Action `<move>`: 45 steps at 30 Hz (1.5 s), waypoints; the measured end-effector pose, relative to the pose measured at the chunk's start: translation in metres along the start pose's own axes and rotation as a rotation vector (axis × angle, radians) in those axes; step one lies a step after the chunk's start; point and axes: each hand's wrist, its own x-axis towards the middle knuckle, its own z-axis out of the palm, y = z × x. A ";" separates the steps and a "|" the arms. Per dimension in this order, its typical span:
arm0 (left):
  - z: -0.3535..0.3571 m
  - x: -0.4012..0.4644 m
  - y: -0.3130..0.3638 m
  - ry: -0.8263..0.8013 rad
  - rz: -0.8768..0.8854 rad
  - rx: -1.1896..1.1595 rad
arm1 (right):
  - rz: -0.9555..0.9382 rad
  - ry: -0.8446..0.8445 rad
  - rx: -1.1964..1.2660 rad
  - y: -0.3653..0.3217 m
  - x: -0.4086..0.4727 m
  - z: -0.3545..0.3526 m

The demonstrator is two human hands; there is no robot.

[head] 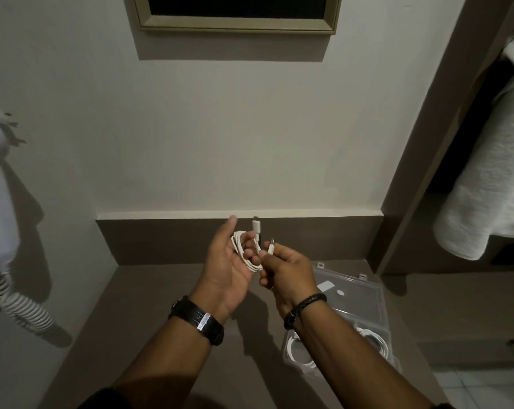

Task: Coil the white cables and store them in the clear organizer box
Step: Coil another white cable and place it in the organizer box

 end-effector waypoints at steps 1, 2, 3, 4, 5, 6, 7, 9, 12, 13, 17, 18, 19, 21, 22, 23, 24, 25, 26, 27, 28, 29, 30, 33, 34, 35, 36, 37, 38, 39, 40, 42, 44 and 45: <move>0.002 0.001 -0.004 -0.011 0.015 0.027 | 0.003 0.030 0.002 0.000 0.001 -0.002; 0.005 0.001 -0.009 -0.009 0.040 0.061 | 0.006 0.049 0.006 0.000 0.002 -0.005; 0.008 0.002 -0.014 0.003 0.077 0.107 | 0.011 0.059 0.013 0.001 0.003 -0.008; 0.011 0.001 -0.019 0.019 0.116 0.167 | 0.015 0.063 0.020 0.003 0.003 -0.011; 0.014 0.001 -0.024 0.043 0.148 0.250 | 0.017 0.065 0.023 0.005 0.004 -0.014; 0.016 0.000 -0.028 0.069 0.161 0.347 | 0.017 0.074 0.025 0.007 0.004 -0.017; 0.019 0.000 -0.032 0.092 0.168 0.441 | 0.015 0.089 0.026 0.009 0.005 -0.020; 0.025 -0.001 -0.041 0.093 0.186 0.607 | 0.012 0.113 0.050 0.011 0.007 -0.025; 0.033 0.001 -0.055 0.083 0.270 0.859 | -0.016 0.134 0.111 0.013 0.010 -0.034; 0.036 0.004 -0.056 0.081 0.263 0.845 | -0.035 0.168 0.100 0.014 0.011 -0.038; 0.019 0.025 -0.032 -0.074 -0.088 0.477 | -0.091 0.282 0.088 0.012 0.015 -0.067; 0.010 0.029 -0.026 -0.114 -0.145 0.467 | -0.092 0.278 0.103 0.009 0.016 -0.076; 0.003 0.031 -0.023 -0.151 -0.183 0.476 | -0.089 0.250 0.106 0.007 0.016 -0.085; -0.005 0.032 -0.029 -0.219 -0.239 0.494 | -0.080 0.175 0.081 0.008 0.015 -0.100; -0.004 0.032 -0.037 -0.225 -0.256 0.501 | -0.075 0.154 0.062 0.011 0.013 -0.106; -0.001 0.032 -0.047 -0.212 -0.267 0.521 | -0.069 0.143 0.035 0.014 0.010 -0.112; 0.002 0.031 -0.057 -0.192 -0.278 0.554 | -0.059 0.138 0.000 0.019 0.006 -0.120; 0.003 0.031 -0.066 -0.178 -0.288 0.606 | -0.047 0.137 -0.041 0.024 0.002 -0.127; 0.003 0.032 -0.076 -0.178 -0.302 0.674 | -0.035 0.148 -0.087 0.030 -0.003 -0.137; 0.002 0.032 -0.086 -0.187 -0.317 0.755 | -0.025 0.166 -0.133 0.036 -0.008 -0.148; -0.001 0.032 -0.097 -0.199 -0.335 0.838 | -0.014 0.193 -0.180 0.043 -0.014 -0.159; -0.003 0.031 -0.110 -0.204 -0.350 0.908 | -0.001 0.228 -0.222 0.050 -0.019 -0.170; -0.005 0.030 -0.123 -0.193 -0.355 0.955 | 0.010 0.268 -0.254 0.057 -0.024 -0.179; -0.010 0.023 -0.167 -0.118 -0.348 1.020 | 0.066 0.423 -0.299 0.077 -0.035 -0.202; -0.013 0.021 -0.179 -0.097 -0.343 1.034 | 0.096 0.467 -0.319 0.083 -0.037 -0.208; -0.017 0.019 -0.188 -0.072 -0.335 1.048 | 0.121 0.499 -0.341 0.089 -0.039 -0.211; -0.019 0.019 -0.195 -0.044 -0.325 1.063 | 0.143 0.522 -0.367 0.095 -0.040 -0.214; -0.022 0.020 -0.200 -0.018 -0.304 1.089 | 0.159 0.532 -0.392 0.100 -0.040 -0.216; -0.025 0.022 -0.203 -0.005 -0.269 1.132 | 0.172 0.530 -0.413 0.104 -0.039 -0.216; -0.027 0.024 -0.205 -0.003 -0.226 1.192 | 0.176 0.524 -0.435 0.109 -0.038 -0.216; -0.028 0.026 -0.206 -0.007 -0.182 1.252 | 0.174 0.518 -0.464 0.112 -0.037 -0.215; -0.030 0.031 -0.208 -0.040 -0.145 1.334 | 0.173 0.513 -0.520 0.118 -0.033 -0.213; -0.027 0.033 -0.207 -0.070 -0.121 1.386 | 0.151 0.495 -0.590 0.119 -0.029 -0.210; -0.026 0.033 -0.205 -0.095 -0.095 1.407 | 0.131 0.476 -0.657 0.119 -0.027 -0.210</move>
